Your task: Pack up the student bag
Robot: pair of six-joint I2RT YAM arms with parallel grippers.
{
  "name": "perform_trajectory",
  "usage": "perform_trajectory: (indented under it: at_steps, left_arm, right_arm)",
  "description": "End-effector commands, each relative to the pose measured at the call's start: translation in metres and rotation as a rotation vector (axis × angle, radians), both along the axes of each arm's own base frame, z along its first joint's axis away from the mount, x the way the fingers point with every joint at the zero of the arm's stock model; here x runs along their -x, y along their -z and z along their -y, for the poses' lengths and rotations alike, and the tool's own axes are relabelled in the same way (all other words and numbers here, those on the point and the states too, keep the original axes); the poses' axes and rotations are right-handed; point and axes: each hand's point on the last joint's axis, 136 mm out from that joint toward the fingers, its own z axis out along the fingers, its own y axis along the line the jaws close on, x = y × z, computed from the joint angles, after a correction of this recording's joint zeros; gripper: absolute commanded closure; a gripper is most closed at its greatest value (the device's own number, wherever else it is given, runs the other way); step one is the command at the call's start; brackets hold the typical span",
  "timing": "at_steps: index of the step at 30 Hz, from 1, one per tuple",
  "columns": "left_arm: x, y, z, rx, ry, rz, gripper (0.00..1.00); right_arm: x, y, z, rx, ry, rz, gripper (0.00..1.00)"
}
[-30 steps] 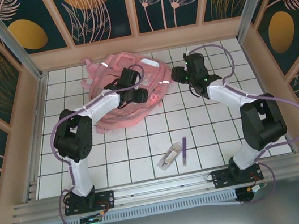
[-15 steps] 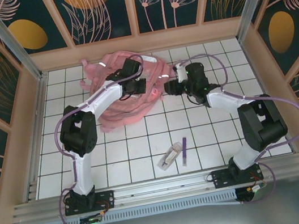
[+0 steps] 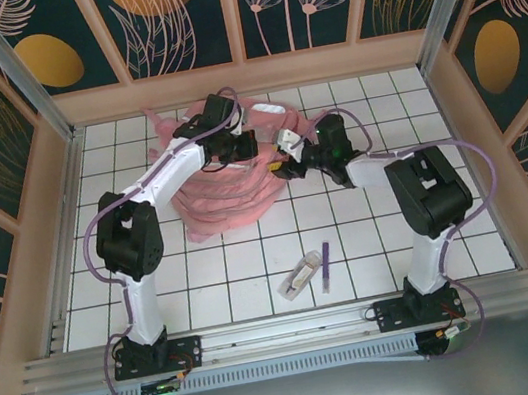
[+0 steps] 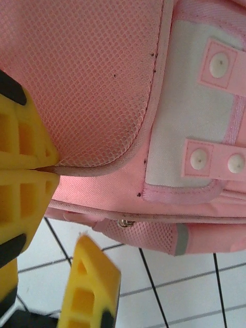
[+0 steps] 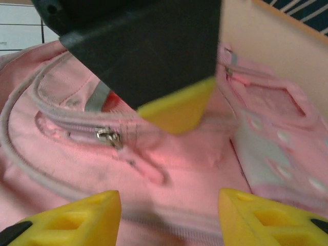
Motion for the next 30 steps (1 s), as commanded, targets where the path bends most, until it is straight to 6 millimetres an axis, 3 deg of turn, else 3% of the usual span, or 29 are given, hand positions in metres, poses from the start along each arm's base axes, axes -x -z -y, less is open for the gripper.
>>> perform_trajectory:
  at_steps: [1,3,8,13,16,19,22,24,26,30]
  left_arm:
    - [0.003,-0.058,0.022,0.201,0.029,0.05,1.0]
    - [0.004,-0.06,0.024,0.221,0.031,0.05,1.0]
    - [-0.004,-0.063,0.015,0.226,-0.014,0.077,1.0]
    - [-0.024,-0.059,0.004,0.216,-0.095,0.133,1.0]
    - [-0.034,-0.058,0.004,0.229,-0.138,0.137,1.0]
    - [-0.038,-0.058,0.012,0.297,-0.147,0.142,1.0]
    - [-0.042,-0.061,0.016,0.319,-0.153,0.162,1.0]
    - [-0.042,-0.06,0.018,0.324,-0.156,0.168,1.0]
    - [-0.043,-0.055,0.019,0.33,-0.158,0.156,1.0]
    - [-0.042,-0.056,0.019,0.34,-0.167,0.151,1.0]
  right_arm:
    - [0.002,-0.005,-0.024,0.013,-0.103,0.104,0.5]
    - [0.0,0.002,-0.028,0.042,-0.108,0.102,0.58]
    - [0.016,0.012,-0.032,0.073,-0.127,0.101,1.0]
    - [0.054,0.016,-0.03,0.114,-0.186,0.088,1.0]
    - [0.074,0.018,-0.04,0.142,-0.216,0.087,1.0]
    - [0.094,0.025,-0.067,0.175,-0.253,0.1,1.0]
    - [0.1,0.033,-0.097,0.179,-0.226,0.104,1.0]
    - [0.109,0.035,-0.115,0.15,-0.245,0.093,0.93]
    - [0.117,0.032,-0.13,0.125,-0.272,0.073,0.77]
    - [0.135,0.02,-0.127,0.068,-0.344,0.039,0.67]
